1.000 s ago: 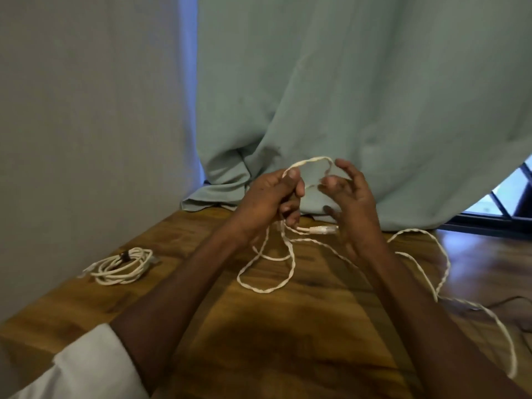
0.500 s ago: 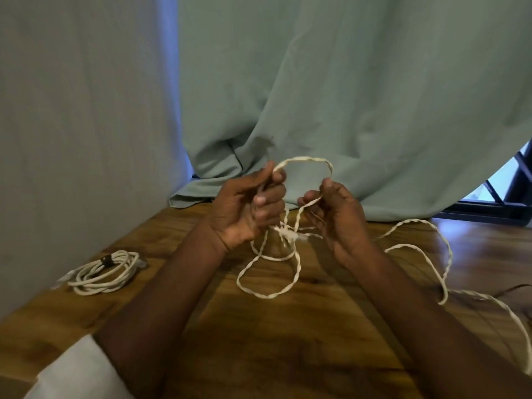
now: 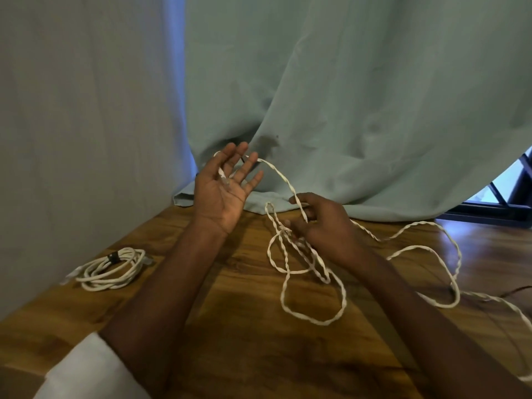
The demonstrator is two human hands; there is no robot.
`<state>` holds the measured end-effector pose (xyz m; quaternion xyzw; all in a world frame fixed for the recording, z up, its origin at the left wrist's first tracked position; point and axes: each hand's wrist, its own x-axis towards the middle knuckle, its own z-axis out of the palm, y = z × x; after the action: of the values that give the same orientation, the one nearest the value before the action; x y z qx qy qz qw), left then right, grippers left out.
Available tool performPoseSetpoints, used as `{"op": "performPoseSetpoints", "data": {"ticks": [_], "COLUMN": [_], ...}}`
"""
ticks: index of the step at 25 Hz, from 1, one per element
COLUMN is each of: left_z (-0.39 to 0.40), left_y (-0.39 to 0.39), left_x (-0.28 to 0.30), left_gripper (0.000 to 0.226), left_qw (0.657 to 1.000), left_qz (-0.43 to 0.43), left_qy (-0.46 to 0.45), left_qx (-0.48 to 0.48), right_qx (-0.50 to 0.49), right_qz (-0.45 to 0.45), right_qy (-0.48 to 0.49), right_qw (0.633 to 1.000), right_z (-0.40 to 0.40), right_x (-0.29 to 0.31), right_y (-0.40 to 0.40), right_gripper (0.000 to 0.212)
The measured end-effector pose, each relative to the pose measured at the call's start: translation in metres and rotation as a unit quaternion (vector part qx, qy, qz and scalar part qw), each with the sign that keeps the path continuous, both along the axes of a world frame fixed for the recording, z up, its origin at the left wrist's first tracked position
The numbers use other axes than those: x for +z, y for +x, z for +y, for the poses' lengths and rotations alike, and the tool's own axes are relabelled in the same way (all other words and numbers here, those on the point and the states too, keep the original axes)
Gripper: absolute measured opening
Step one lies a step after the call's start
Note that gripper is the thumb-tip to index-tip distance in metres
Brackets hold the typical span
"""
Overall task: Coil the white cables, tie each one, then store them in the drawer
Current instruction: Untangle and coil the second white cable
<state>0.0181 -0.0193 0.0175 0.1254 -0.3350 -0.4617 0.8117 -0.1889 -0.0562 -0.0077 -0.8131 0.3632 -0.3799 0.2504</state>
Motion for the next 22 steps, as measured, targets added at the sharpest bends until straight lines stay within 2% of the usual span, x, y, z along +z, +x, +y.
{"op": "performPoseSetpoints", "data": {"ticks": [1, 3, 5, 6, 8, 10, 12, 13, 14, 15, 16, 18, 20, 22], "left_z": [-0.002, -0.007, -0.011, -0.012, -0.008, -0.003, 0.000, 0.001, 0.002, 0.004, 0.006, 0.012, 0.015, 0.015], "left_y": [-0.001, -0.007, -0.016, -0.020, -0.027, -0.029, -0.029, -0.030, -0.031, -0.032, -0.034, -0.041, -0.046, -0.046], "left_x": [0.000, -0.002, -0.005, -0.008, -0.013, -0.018, -0.022, -0.021, -0.019, -0.016, -0.012, -0.004, 0.000, 0.002], "left_gripper": [0.020, 0.023, 0.027, 0.027, 0.030, 0.033, 0.034, 0.035, 0.037, 0.039, 0.042, 0.045, 0.043, 0.041], "left_qw": [0.998, 0.977, 0.934, 0.920, 0.908, 0.884, 0.847, 0.835, 0.835, 0.850, 0.876, 0.923, 0.943, 0.963], "left_qz": [-0.034, -0.131, -0.244, -0.276, -0.313, -0.364, -0.425, -0.443, -0.449, -0.444, -0.425, -0.361, -0.306, -0.233], "left_qy": [0.020, 0.058, 0.073, 0.075, 0.086, 0.101, 0.101, 0.099, 0.098, 0.097, 0.098, 0.105, 0.123, 0.132], "left_qx": [0.042, 0.155, 0.250, 0.267, 0.266, 0.277, 0.304, 0.311, 0.302, 0.268, 0.208, 0.078, 0.038, 0.026], "right_qx": [0.054, 0.171, 0.252, 0.273, 0.260, 0.201, 0.109, 0.035, -0.042, -0.087, -0.091, -0.005, 0.118, 0.194], "right_qz": [-0.079, -0.241, -0.306, -0.301, -0.261, -0.269, -0.339, -0.365, -0.370, -0.363, -0.358, -0.366, -0.357, -0.375], "right_qy": [0.091, 0.255, 0.322, 0.326, 0.316, 0.321, 0.308, 0.262, 0.190, 0.119, 0.083, 0.128, 0.212, 0.246], "right_qw": [0.991, 0.921, 0.860, 0.853, 0.874, 0.886, 0.882, 0.893, 0.908, 0.920, 0.925, 0.922, 0.902, 0.872], "right_z": [0.006, 0.012, 0.009, 0.009, 0.012, 0.012, 0.007, 0.000, -0.009, -0.015, -0.018, -0.015, -0.007, 0.002], "right_x": [0.005, 0.016, 0.024, 0.026, 0.021, 0.014, 0.013, 0.012, 0.012, 0.012, 0.013, 0.014, 0.016, 0.015], "right_y": [0.000, -0.006, -0.015, -0.017, -0.013, -0.003, 0.000, -0.003, -0.008, -0.014, -0.018, -0.018, -0.013, -0.007], "right_gripper": [0.042, 0.045, 0.043, 0.046, 0.054, 0.054, 0.039, 0.031, 0.026, 0.021, 0.016, 0.018, 0.040, 0.054]}}
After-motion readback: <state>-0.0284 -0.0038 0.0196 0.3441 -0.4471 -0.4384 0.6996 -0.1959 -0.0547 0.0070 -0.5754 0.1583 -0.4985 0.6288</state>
